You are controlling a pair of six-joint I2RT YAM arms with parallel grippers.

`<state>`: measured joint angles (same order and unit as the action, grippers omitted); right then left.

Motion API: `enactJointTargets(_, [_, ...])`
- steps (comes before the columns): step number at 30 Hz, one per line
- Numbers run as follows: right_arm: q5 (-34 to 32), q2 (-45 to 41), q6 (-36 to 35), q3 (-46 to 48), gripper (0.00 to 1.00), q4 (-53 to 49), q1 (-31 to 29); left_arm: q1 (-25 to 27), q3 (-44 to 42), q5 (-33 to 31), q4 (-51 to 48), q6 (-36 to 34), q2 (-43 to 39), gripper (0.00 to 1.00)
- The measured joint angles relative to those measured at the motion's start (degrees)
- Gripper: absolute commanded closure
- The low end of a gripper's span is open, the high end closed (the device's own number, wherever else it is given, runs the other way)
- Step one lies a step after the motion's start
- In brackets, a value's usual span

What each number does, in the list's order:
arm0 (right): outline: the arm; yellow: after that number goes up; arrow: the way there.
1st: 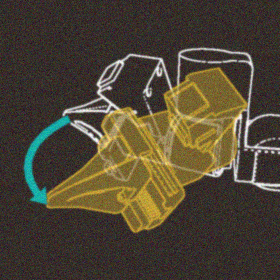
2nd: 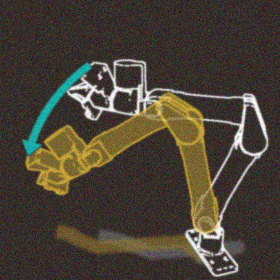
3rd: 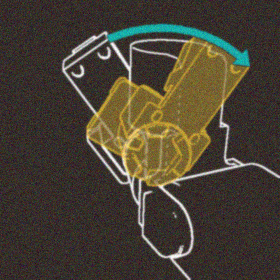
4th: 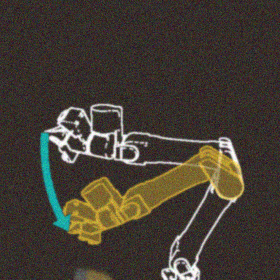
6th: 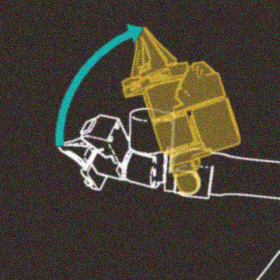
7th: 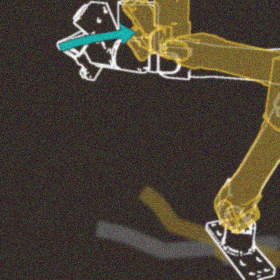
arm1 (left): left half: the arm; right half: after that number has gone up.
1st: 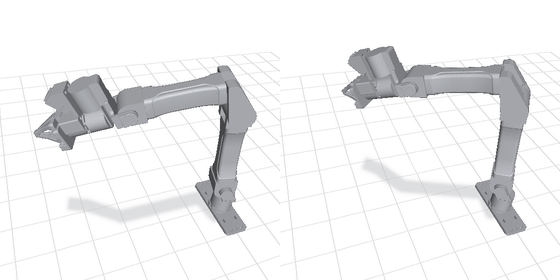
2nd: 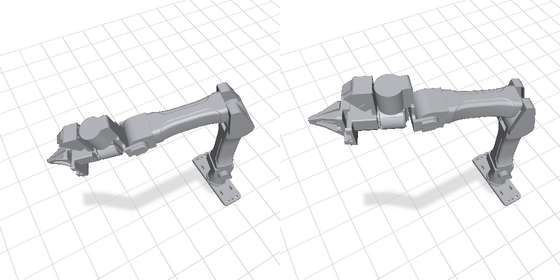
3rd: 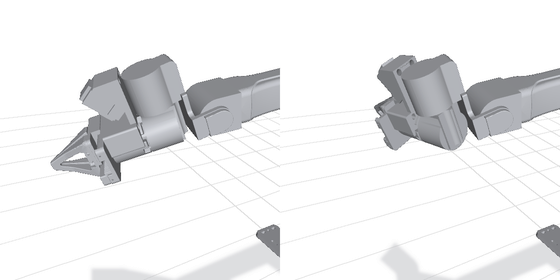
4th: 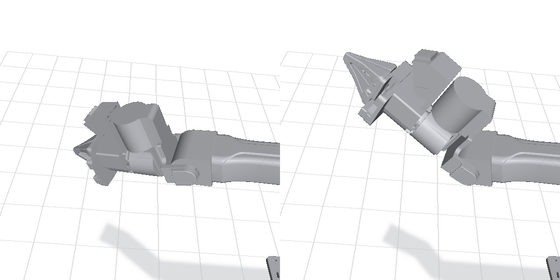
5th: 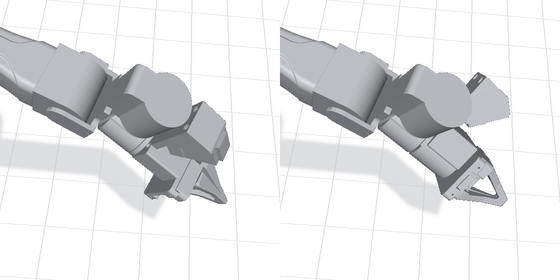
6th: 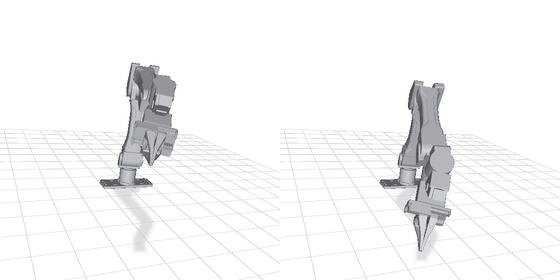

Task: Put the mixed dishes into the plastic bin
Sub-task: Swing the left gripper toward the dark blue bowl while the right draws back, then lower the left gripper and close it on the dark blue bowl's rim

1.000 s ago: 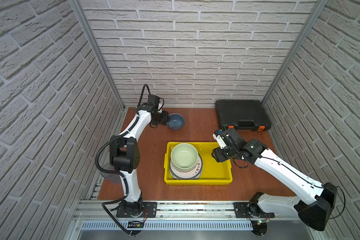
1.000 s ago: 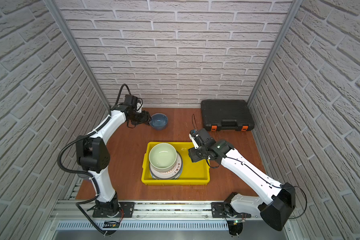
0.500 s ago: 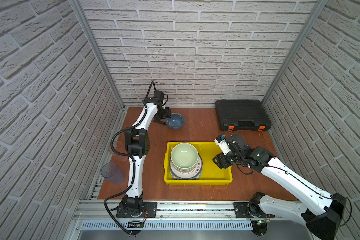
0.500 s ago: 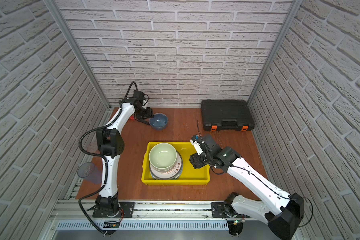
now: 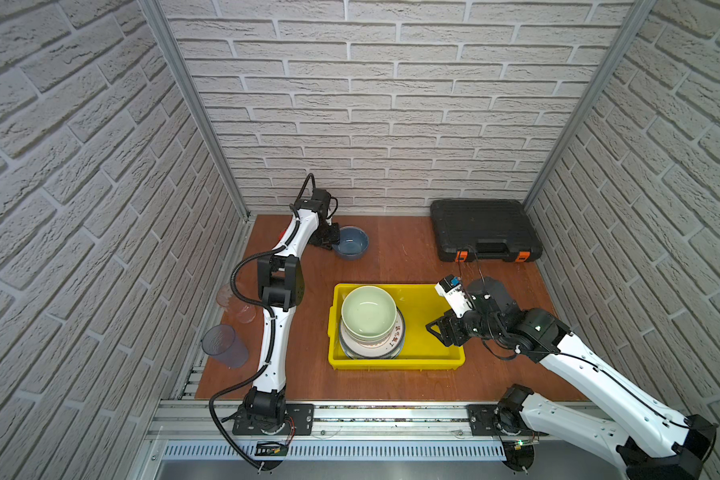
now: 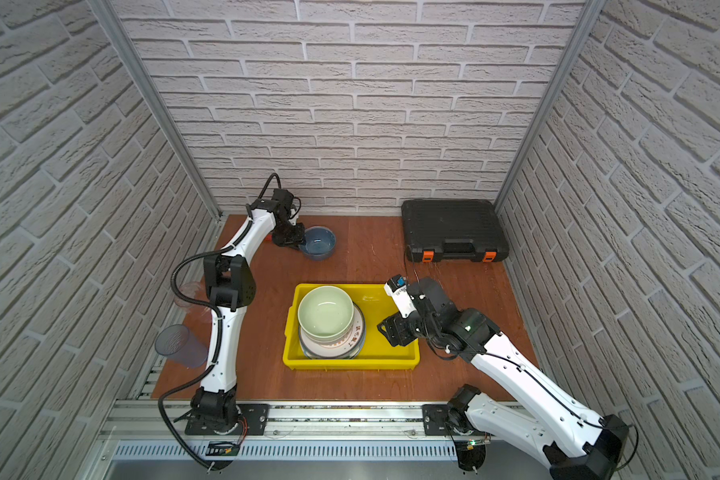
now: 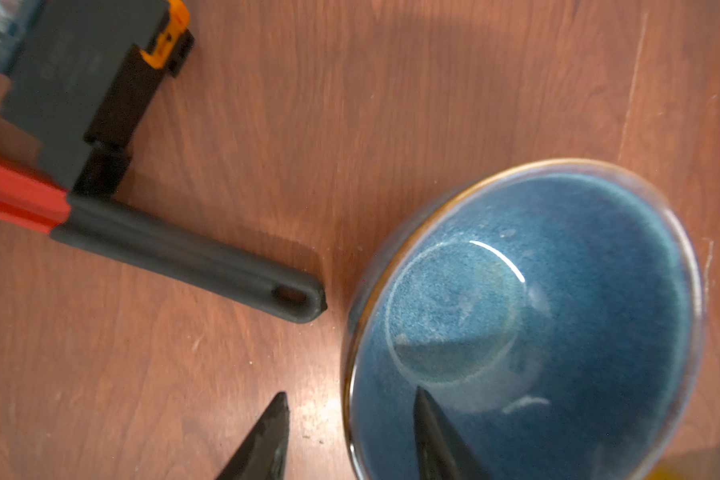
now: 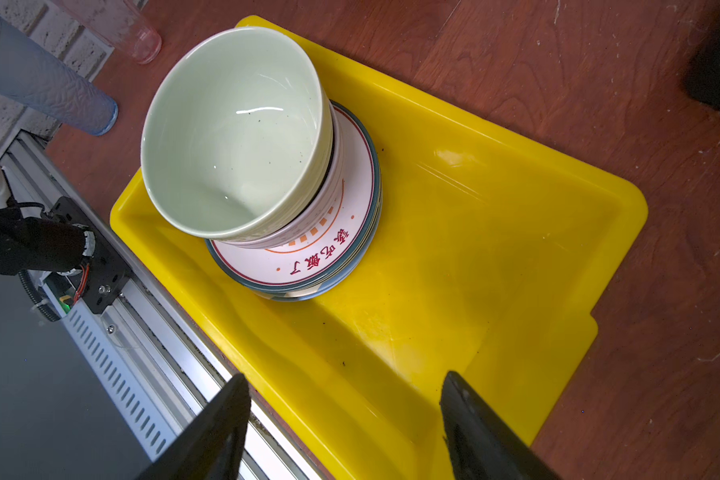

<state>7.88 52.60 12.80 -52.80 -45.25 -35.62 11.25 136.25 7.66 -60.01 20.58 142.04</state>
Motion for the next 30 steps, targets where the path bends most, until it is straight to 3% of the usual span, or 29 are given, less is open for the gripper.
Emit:
enactJointTargets(5, [0.09, 1.09, 0.04, 0.09, 0.26, 0.39, 0.02, 0.00, -0.11, 0.68, 0.50, 0.17, 0.13, 0.68])
enactJointTargets(8, [0.11, 1.86, 0.07, 0.11, 0.26, 0.66, 0.02, 0.00, -0.98, 0.98, 1.20, 0.39, 0.13, 0.82])
enactJointTargets(13, [0.07, 2.14, 0.28, 0.11, 0.26, 1.33, 0.02, 0.00, -2.45, 1.79, 2.69, 0.68, 0.13, 0.85])
enactJointTargets(17, [-0.04, 3.10, 0.35, 0.11, 0.26, 1.75, 0.02, 0.00, -3.06, 2.03, 3.34, 0.83, 0.13, 0.97])
enactJointTargets(30, [-2.32, 3.87, 1.36, 0.17, 0.26, 3.37, 0.02, 0.02, -12.68, 5.35, 6.84, 2.91, -5.68, 1.00])
